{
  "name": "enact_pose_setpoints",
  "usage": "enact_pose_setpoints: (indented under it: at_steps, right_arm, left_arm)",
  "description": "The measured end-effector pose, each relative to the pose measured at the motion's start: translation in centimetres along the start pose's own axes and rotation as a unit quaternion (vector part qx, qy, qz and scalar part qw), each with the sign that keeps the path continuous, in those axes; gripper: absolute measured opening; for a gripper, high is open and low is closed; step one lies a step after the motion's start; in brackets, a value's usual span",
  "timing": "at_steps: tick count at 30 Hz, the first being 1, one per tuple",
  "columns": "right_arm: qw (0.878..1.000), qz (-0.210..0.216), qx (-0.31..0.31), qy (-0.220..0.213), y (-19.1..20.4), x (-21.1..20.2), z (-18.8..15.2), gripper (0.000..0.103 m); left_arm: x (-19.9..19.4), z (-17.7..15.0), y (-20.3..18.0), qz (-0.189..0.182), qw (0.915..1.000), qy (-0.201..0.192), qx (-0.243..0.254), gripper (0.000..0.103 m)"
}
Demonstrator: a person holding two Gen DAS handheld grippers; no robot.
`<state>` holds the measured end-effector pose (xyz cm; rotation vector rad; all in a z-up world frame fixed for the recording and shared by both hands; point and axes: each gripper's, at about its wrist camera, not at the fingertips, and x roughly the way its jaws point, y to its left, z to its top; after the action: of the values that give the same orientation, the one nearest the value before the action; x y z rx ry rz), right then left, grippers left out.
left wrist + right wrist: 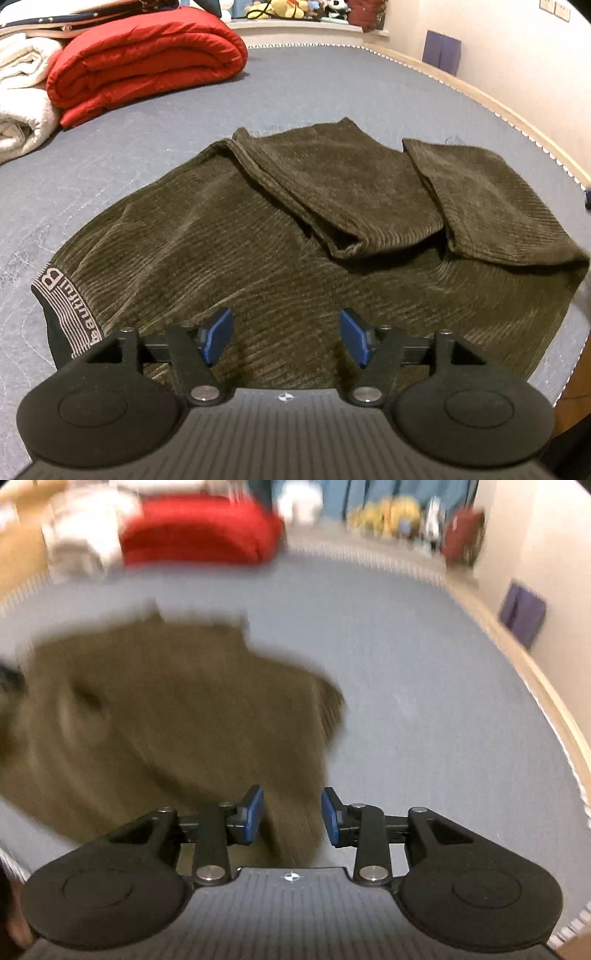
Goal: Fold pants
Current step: 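Grasp the pant leg hem with the right gripper and pull it away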
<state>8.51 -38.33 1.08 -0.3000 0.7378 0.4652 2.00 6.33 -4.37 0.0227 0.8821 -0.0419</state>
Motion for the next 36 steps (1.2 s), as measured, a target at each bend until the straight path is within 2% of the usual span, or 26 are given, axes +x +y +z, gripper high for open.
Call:
enact_pose_setpoints:
  at_steps: [1, 3, 5, 8, 12, 15, 17, 19, 20, 23, 26, 28, 29, 31, 32, 33, 34, 36]
  right_arm:
    - [1.000, 0.013, -0.003, -0.024, 1.1, 0.2, 0.7, 0.047]
    - [0.998, 0.017, -0.040, -0.055, 4.1, 1.4, 1.6, 0.048]
    - [0.994, 0.033, -0.088, -0.063, 7.5, 3.1, 1.9, 0.048]
    - [0.987, 0.050, -0.143, -0.058, 12.6, 6.9, 2.4, 0.050]
    - [0.972, 0.046, -0.229, -0.029, 18.0, 11.7, 2.1, 0.054]
    - [0.953, 0.018, -0.301, -0.032, 21.1, 13.4, 1.4, 0.053]
    - [0.947, 0.005, -0.319, -0.028, 22.1, 14.2, 1.3, 0.049]
    - [0.950, 0.015, -0.312, -0.017, 21.9, 14.5, 1.6, 0.022]
    - [0.953, 0.020, -0.303, -0.020, 21.5, 14.2, 1.8, 0.013]
    - [0.967, 0.004, -0.247, -0.061, 18.8, 11.7, 3.5, 0.013]
    - [0.983, -0.024, -0.128, -0.126, 13.2, 7.6, 5.6, 0.013]
    - [0.981, -0.053, -0.018, -0.186, 7.1, 3.8, 6.2, 0.013]
    - [0.975, -0.068, 0.034, -0.211, 4.3, 2.3, 5.9, 0.013]
    - [0.948, -0.114, 0.148, -0.260, -2.4, -1.1, 4.5, 0.012]
    - [0.925, -0.145, 0.209, -0.281, -5.7, -2.9, 3.1, 0.012]
    - [0.897, -0.182, 0.273, -0.296, -8.9, -4.4, 1.2, 0.012]
    - [0.874, -0.212, 0.320, -0.296, -11.3, -5.1, -0.4, 0.012]
    - [0.815, -0.288, 0.428, -0.263, -16.2, -6.0, -4.7, 0.012]
  left_arm:
    - [0.2, -0.1, 0.0, 0.002, 1.0000, 0.003, 0.001, 0.070]
    - [0.8, -0.3, 0.1, 0.009, 0.9999, 0.010, 0.004, 0.070]
    - [1.3, -0.5, 0.3, 0.015, 0.9997, 0.018, 0.006, 0.070]
    - [1.8, -0.6, 0.5, 0.022, 0.9995, 0.024, 0.006, 0.070]
    - [2.1, -0.7, 0.6, 0.027, 0.9993, 0.027, 0.006, 0.070]
    - [2.0, -0.7, 0.7, 0.031, 0.9991, 0.027, 0.010, 0.072]
    - [2.1, -0.7, 1.0, 0.032, 0.9991, 0.028, 0.008, 0.072]
    - [2.2, -0.6, 1.2, 0.033, 0.9990, 0.029, 0.006, 0.072]
    - [2.3, -0.6, 1.2, 0.033, 0.9990, 0.029, 0.005, 0.072]
    - [2.2, -0.2, 1.0, 0.025, 0.9994, 0.025, 0.007, 0.072]
    - [2.0, 0.2, 0.2, 0.014, 0.9997, 0.018, 0.012, 0.072]
    - [1.7, 0.5, -0.5, 0.005, 0.9998, 0.012, 0.016, 0.072]
    - [1.5, 0.6, -0.9, 0.001, 0.9998, 0.010, 0.018, 0.072]
    - [1.2, 0.7, -1.5, -0.007, 0.9997, 0.005, 0.022, 0.073]
    - [1.1, 0.7, -1.7, -0.010, 0.9996, 0.004, 0.025, 0.073]
    - [1.1, 0.7, -2.0, -0.012, 0.9996, 0.003, 0.027, 0.074]
    - [1.1, 0.7, -2.1, -0.014, 0.9995, 0.003, 0.029, 0.074]
    - [1.2, 0.6, -2.5, -0.017, 0.9993, 0.005, 0.032, 0.074]
